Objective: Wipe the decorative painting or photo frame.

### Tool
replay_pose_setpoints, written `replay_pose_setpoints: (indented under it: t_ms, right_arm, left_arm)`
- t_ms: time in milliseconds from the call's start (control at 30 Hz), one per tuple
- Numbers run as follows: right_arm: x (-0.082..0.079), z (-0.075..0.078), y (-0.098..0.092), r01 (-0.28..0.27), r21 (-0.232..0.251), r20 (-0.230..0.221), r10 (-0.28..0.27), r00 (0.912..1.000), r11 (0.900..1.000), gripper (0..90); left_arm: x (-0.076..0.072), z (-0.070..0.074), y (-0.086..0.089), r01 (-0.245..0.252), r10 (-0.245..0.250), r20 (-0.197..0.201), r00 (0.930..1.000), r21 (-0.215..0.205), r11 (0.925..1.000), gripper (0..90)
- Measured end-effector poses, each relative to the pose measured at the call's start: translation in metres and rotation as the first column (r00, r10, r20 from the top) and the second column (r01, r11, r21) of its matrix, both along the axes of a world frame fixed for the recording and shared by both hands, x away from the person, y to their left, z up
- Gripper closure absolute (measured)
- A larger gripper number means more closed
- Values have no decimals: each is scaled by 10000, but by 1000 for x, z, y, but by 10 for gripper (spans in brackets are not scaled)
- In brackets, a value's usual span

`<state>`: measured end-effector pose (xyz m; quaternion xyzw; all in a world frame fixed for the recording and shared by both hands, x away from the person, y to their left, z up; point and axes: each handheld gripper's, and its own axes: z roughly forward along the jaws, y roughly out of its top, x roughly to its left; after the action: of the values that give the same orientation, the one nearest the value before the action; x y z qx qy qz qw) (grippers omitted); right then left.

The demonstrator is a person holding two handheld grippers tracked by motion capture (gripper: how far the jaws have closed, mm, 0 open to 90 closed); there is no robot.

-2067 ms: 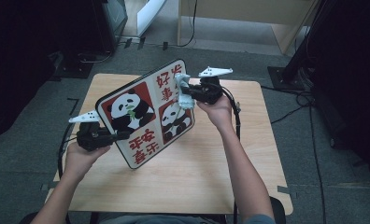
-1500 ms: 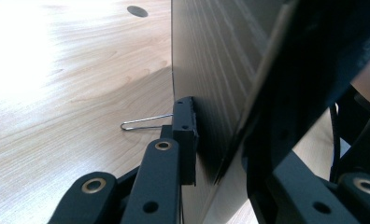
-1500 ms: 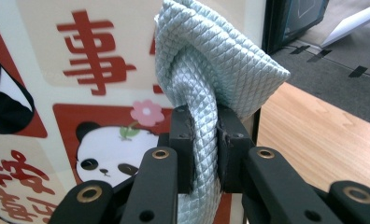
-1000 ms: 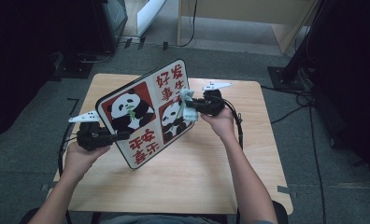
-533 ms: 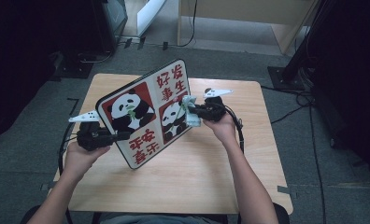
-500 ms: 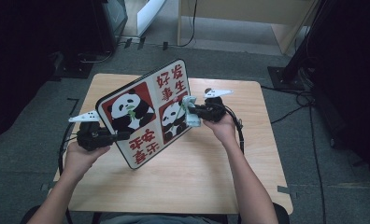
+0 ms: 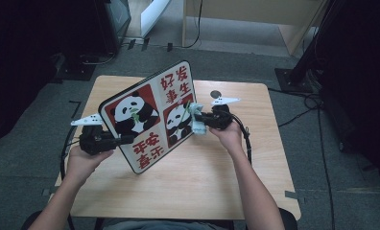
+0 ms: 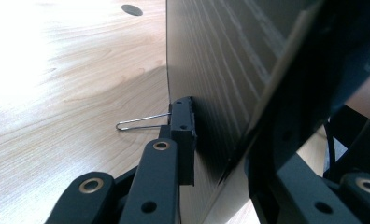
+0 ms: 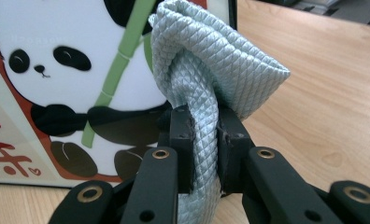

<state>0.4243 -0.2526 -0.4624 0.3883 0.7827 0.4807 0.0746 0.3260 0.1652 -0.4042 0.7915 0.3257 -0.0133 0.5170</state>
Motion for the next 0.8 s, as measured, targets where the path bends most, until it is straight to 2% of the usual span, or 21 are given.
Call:
replay_pose_setpoints:
  t_ms: [133, 233, 367, 500, 533, 633, 700, 733, 800]
  right_arm:
    - [0, -6, -1, -122, -194, -132, 119, 9998, 9997, 796]
    - [0, -11, -2, -212, -344, 14, 213, 9998, 9992, 795]
    - [0, -14, -4, -384, -547, -5, 385, 9993, 9978, 795]
    - [1, -15, -6, -509, -467, -250, 498, 9984, 9976, 798]
    - [1, -13, -7, -576, -461, -345, 560, 9978, 9973, 798]
    - [0, -1, -13, -637, 30, 25, 637, 9980, 9980, 799]
    - [0, 10, -16, -565, 387, 95, 561, 9984, 9977, 799]
    - [-1, 20, -18, -608, 529, 261, 595, 9979, 9967, 799]
    - [-1, 31, -18, -685, 605, 435, 659, 9969, 9958, 799]
  left_arm:
    - [0, 0, 0, 5, -5, -17, 10000, -5, 10000, 773]
    - [0, 0, 0, 14, -14, -11, 10000, -2, 10000, 772]
    - [0, 0, 0, 9, -9, -23, 10000, -9, 10000, 773]
    - [0, 0, -1, -6, 6, -33, 10000, -15, 10000, 773]
    - [0, 0, -1, -2, 2, -41, 10000, -11, 10000, 773]
    - [0, 0, -1, 7, -7, -37, 10000, -8, 10000, 773]
    - [1, 0, -1, 3, -3, -56, 10000, -25, 10000, 773]
    - [1, 0, -1, 11, -11, -55, 10000, -21, 10000, 773]
    - [1, 0, -1, 29, -30, -53, 10000, -18, 10000, 773]
